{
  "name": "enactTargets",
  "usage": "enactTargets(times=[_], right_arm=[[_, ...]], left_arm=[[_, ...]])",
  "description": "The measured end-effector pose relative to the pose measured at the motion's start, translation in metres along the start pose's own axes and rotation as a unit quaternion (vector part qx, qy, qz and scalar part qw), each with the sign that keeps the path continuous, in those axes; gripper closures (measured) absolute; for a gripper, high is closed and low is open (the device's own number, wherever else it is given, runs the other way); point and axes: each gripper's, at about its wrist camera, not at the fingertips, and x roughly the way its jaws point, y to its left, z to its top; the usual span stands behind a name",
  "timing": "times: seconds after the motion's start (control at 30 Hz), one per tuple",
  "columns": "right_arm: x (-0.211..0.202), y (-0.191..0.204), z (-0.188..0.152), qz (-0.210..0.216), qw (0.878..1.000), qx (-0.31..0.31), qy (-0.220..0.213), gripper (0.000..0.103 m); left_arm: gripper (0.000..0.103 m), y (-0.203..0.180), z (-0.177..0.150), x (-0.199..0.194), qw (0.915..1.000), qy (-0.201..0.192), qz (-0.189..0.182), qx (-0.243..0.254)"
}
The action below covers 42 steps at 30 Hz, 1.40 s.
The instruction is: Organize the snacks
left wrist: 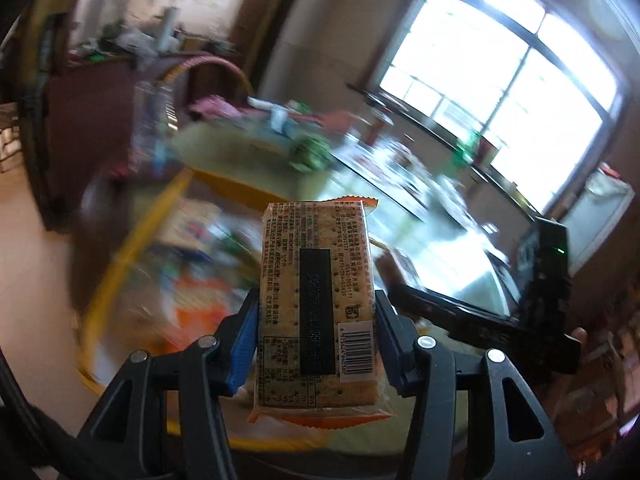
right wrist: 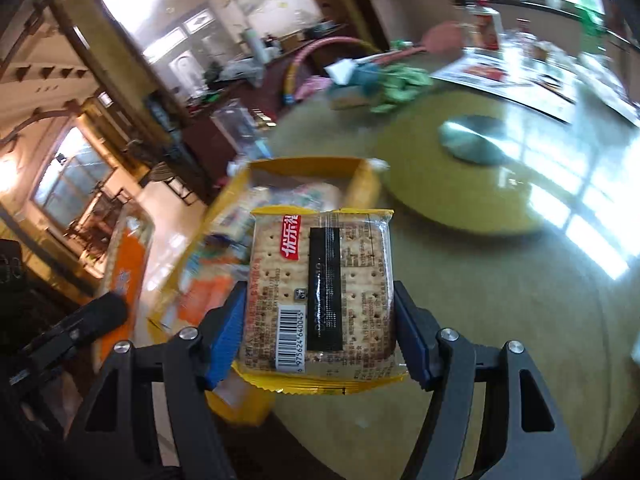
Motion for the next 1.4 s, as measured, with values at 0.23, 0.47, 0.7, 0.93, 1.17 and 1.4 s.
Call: enactTargets(times=[0.23, 0.47, 0.7, 0.93, 1.17, 1.4], right_arm=[[0.078, 0.045, 0.059, 0.006, 1.0, -0.01, 0.026, 0.034], [0.139, 0.036, 0.084, -0.029, 0.997, 0.022, 0.064, 0.034], [0.159, 0.02, 0.078, -0.052, 0.994, 0.049, 0.08, 0.033], [0.151, 0.017, 0.08, -0.027, 0.996, 0.063, 0.059, 0.017], [0.113, 0.026, 0.082, -0.002, 0.998, 0.064, 0.013, 0.015], [0.076, 0.038, 0.058, 0.013, 0.998, 0.053, -0.02, 0.014]], left_arm=[[0.05, 0.048, 0.043, 0.057, 0.9987, 0.027, 0.043, -0.008], [0.05, 0.073, 0.048, 0.105, 0.9923, 0.098, 0.072, 0.023], [0.05, 0.081, 0.04, 0.117, 0.9866, 0.127, 0.098, 0.031], [0.029, 0.073, 0.036, 0.122, 0.9852, 0.134, 0.092, 0.056], [0.02, 0.06, 0.016, 0.113, 0.9876, 0.125, 0.077, 0.056], [0.02, 0.052, -0.006, 0.074, 0.9948, 0.055, 0.079, 0.033]])
